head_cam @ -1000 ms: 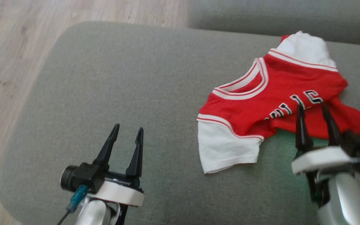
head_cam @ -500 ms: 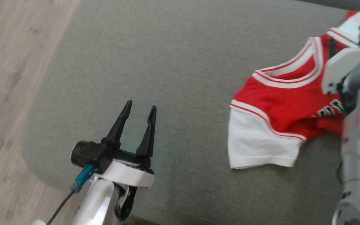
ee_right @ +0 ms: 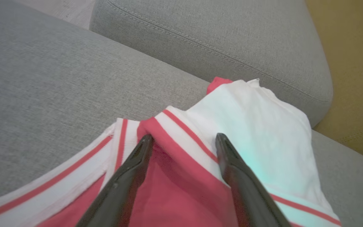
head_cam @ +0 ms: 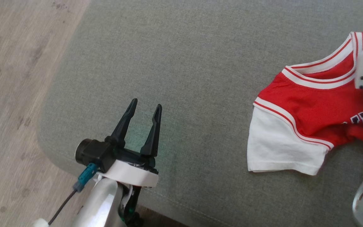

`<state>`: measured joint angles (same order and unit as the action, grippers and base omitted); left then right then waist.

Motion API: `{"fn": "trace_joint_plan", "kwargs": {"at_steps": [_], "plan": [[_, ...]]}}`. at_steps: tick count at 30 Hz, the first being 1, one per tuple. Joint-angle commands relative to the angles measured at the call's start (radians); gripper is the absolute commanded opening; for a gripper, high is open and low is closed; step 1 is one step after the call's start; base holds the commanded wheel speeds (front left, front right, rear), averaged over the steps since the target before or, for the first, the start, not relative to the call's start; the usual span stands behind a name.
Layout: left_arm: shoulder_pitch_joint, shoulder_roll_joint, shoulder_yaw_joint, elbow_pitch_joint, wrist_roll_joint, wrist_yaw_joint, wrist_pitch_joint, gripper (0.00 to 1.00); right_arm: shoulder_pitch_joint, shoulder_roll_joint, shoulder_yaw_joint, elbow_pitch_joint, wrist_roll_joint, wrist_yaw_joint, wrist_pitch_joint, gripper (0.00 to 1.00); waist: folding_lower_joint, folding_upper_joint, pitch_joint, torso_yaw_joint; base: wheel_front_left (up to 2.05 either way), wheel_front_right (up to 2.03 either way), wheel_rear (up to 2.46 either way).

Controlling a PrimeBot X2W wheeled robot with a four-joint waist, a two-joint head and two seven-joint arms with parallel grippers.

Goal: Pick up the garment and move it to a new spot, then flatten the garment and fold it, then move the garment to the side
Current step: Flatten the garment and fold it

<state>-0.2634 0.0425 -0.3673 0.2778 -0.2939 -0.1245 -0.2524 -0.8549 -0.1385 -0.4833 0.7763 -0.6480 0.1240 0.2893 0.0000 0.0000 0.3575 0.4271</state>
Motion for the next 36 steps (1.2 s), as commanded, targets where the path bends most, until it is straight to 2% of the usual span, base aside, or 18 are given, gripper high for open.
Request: {"fn": "trace_joint_plan", "kwargs": {"at_steps": [1,2,3,9,18,30,36], "plan": [[-0.029,0.008,0.023,-0.028,-0.008,-0.005,-0.009,1.0,-0.044,-0.001,0.013,-0.027,-0.007,0.007,-0.004,1.0,0.0,0.0,0.005,0.001,0.0,0.0,0.0],[-0.028,0.008,0.023,-0.029,-0.01,-0.005,-0.009,1.0,-0.048,-0.002,0.007,-0.027,-0.009,0.007,-0.002,0.59,0.0,0.0,0.011,0.001,0.0,0.0,0.0],[-0.029,0.008,0.023,-0.029,-0.011,-0.005,-0.009,1.0,-0.052,-0.002,0.004,-0.026,-0.011,0.007,-0.004,0.0,0.0,0.0,0.016,0.002,0.0,0.0,0.0],[-0.033,0.008,0.026,-0.027,-0.015,-0.006,-0.009,1.0,-0.083,0.021,0.013,-0.019,-0.014,0.007,-0.092,0.0,0.0,0.0,0.027,0.0,0.0,0.0,0.0],[-0.026,0.008,0.011,-0.012,-0.02,-0.006,-0.009,1.0,-0.182,0.073,0.071,0.066,0.002,0.007,-0.261,0.0,0.0,0.0,-0.028,0.004,0.0,0.0,0.0],[-0.014,0.008,-0.025,-0.018,-0.049,0.004,-0.009,1.0,-0.339,0.088,0.182,0.16,0.061,0.007,-0.347,0.0,0.0,0.0,-0.033,0.084,0.0,0.0,0.0],[-0.02,0.008,-0.048,-0.019,-0.072,0.008,-0.009,1.0,-0.392,0.088,0.163,0.149,0.027,0.007,-0.354,0.0,0.0,0.0,-0.013,0.136,0.0,0.0,0.0]]}}
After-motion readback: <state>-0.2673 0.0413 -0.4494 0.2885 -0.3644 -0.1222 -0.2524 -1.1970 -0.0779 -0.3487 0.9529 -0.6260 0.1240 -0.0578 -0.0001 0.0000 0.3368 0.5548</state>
